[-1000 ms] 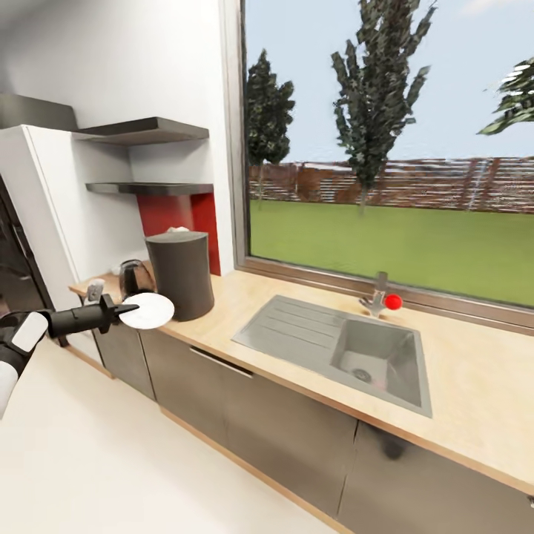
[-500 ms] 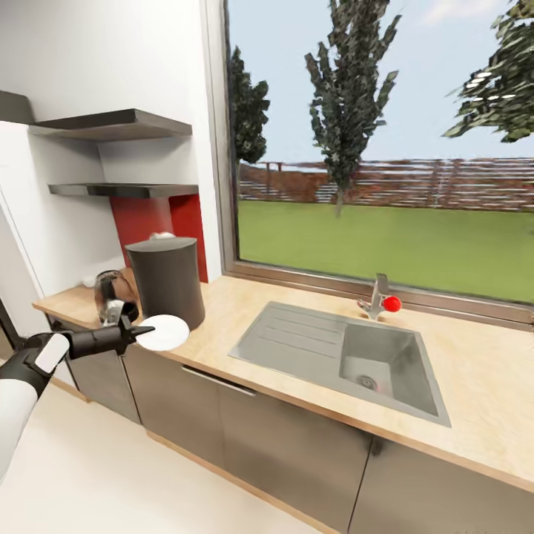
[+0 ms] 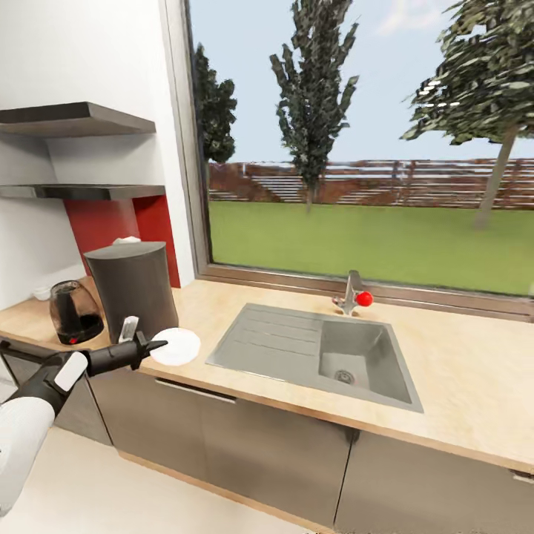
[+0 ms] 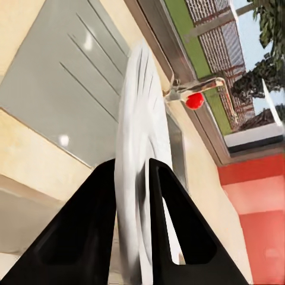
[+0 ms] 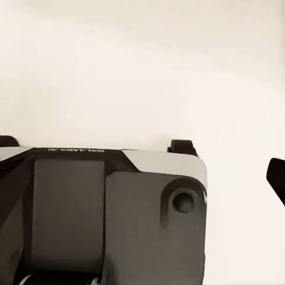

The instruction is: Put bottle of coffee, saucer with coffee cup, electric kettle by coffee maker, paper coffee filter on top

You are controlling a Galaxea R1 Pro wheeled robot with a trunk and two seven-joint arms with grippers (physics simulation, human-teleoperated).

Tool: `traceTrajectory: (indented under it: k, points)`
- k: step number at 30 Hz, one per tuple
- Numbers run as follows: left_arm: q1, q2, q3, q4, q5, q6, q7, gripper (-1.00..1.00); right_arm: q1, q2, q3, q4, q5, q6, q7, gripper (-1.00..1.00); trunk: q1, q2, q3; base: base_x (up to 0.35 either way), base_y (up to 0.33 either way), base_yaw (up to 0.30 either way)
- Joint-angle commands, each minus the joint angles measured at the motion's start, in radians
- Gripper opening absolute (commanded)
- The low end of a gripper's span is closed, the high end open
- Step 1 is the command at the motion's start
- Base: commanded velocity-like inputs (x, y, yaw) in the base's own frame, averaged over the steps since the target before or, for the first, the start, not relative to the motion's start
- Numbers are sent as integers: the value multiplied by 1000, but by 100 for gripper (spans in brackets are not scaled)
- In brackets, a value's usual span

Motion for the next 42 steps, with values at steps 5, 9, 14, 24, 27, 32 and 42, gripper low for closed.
traceTrajectory:
  k: [5,9,14,24,27,32,42]
  points:
    - [37,-7,7,0,-4,-53,2,-100,0,1,9,-3,-11,6,-4,100,0,-1,0,0,0,-261]
    - [59,-9,8,2,0,-172,34,-100,0,2,9,-3,-11,6,-4,100,0,-1,0,0,0,-132]
    - [65,-38,9,26,42,-227,128,-100,0,0,9,-1,-6,6,-5,100,0,-1,0,0,0,-17]
    - [75,-61,9,33,120,-349,266,-100,0,-27,9,1,-6,7,-9,100,0,-1,0,0,0,-1]
    - [75,-61,23,57,131,-350,298,-100,3,-52,9,2,-7,7,-9,100,0,-1,0,158,90,0]
    - [75,-63,47,76,142,-351,300,-100,9,-56,7,1,-10,7,-9,100,0,-1,0,36,23,0]
    - [75,-64,47,96,142,-351,300,-100,9,-63,7,1,-10,7,-9,100,0,-1,0,144,1,0]
